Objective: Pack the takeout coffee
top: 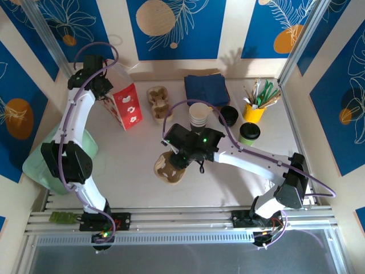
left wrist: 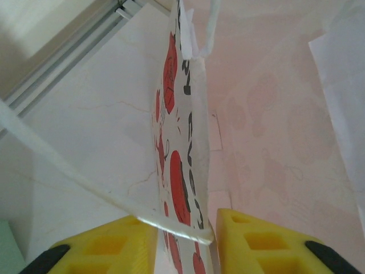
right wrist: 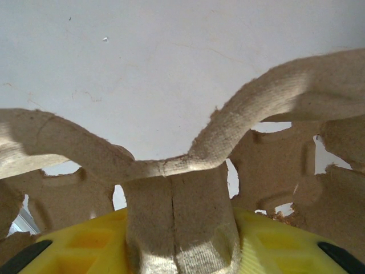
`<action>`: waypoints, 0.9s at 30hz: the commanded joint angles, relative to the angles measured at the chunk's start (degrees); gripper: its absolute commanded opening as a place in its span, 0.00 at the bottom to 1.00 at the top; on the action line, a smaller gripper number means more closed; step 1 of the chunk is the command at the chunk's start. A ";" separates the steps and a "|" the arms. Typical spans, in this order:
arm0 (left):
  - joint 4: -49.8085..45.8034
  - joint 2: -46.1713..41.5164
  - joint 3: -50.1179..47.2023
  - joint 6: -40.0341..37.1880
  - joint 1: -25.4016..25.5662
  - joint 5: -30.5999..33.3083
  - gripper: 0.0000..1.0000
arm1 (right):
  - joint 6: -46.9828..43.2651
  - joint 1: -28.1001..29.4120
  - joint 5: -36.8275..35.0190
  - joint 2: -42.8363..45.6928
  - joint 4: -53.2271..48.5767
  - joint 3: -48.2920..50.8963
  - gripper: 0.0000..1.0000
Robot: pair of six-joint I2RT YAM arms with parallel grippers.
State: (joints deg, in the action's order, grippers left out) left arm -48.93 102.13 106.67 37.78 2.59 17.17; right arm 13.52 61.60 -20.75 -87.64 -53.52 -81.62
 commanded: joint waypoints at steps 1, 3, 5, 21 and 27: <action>-1.26 1.22 2.66 0.35 -1.22 -1.68 0.27 | 0.33 0.45 1.59 1.24 -1.62 0.10 0.42; -0.54 1.50 2.76 -0.17 -1.68 -3.62 0.20 | 0.45 0.44 1.66 1.32 -1.85 0.06 0.42; 0.47 1.35 2.40 -0.48 -1.97 -5.67 0.17 | 0.50 0.45 1.61 1.56 -1.93 0.08 0.42; -2.75 -8.06 -5.38 1.42 -1.90 -18.24 0.03 | 0.24 0.44 1.00 3.39 -3.35 -0.24 0.42; -3.44 -16.40 -14.68 1.32 -1.45 -23.73 0.02 | -0.12 0.23 1.22 4.99 -4.27 -0.39 0.42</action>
State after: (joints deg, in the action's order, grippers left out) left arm -50.41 89.54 94.74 38.74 1.19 -1.80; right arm 13.52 61.65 -20.58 -84.86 -56.36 -81.62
